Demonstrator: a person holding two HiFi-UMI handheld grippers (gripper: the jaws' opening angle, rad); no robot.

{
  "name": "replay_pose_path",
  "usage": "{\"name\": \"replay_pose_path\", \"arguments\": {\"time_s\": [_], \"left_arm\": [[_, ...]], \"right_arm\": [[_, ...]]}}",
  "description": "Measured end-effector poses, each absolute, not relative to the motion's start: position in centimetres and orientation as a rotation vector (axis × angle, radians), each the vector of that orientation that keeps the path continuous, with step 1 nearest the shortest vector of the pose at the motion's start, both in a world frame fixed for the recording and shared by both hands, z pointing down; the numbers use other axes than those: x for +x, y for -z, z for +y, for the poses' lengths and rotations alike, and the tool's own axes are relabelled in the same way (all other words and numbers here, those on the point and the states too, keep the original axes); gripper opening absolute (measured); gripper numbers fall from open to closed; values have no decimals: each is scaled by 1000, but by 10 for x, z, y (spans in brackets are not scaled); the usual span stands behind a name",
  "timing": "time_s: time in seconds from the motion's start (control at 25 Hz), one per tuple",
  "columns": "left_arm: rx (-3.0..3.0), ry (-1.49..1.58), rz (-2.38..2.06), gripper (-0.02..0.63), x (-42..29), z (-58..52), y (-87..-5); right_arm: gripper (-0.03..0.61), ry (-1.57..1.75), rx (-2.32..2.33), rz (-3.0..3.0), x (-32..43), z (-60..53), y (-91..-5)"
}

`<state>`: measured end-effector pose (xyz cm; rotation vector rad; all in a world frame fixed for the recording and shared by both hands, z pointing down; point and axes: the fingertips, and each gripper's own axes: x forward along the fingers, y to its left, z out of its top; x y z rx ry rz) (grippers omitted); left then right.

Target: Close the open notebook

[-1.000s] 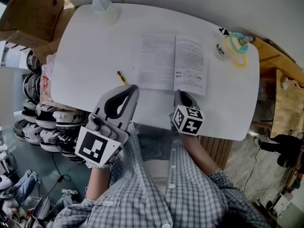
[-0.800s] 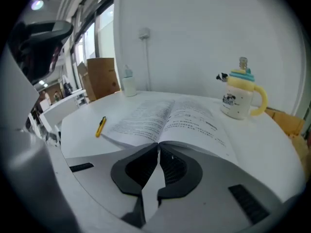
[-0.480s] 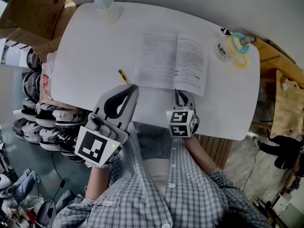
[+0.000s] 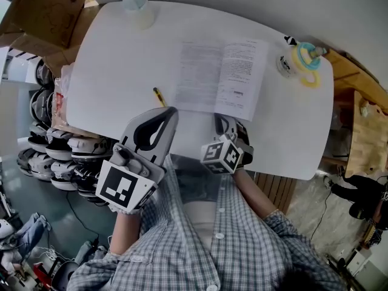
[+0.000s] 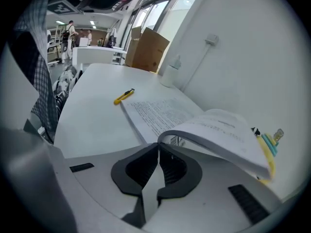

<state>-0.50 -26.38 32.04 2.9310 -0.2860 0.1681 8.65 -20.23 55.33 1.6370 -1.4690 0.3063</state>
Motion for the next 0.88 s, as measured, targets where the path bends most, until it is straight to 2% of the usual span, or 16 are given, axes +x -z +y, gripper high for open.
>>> {"name": "replay_pose_path", "arguments": {"time_s": [0.2, 0.44, 0.88], "left_arm": [[2923, -203, -319, 8, -11, -265, -325], [2918, -200, -345, 8, -18, -267, -324], [2930, -164, -326, 8, -8, -256, -317]], "right_arm": [[28, -358, 1576, -1498, 78, -210, -568], [20, -609, 1645, -1541, 74, -204, -586], [20, -669, 1890, -1677, 86, -195, -540]]}}
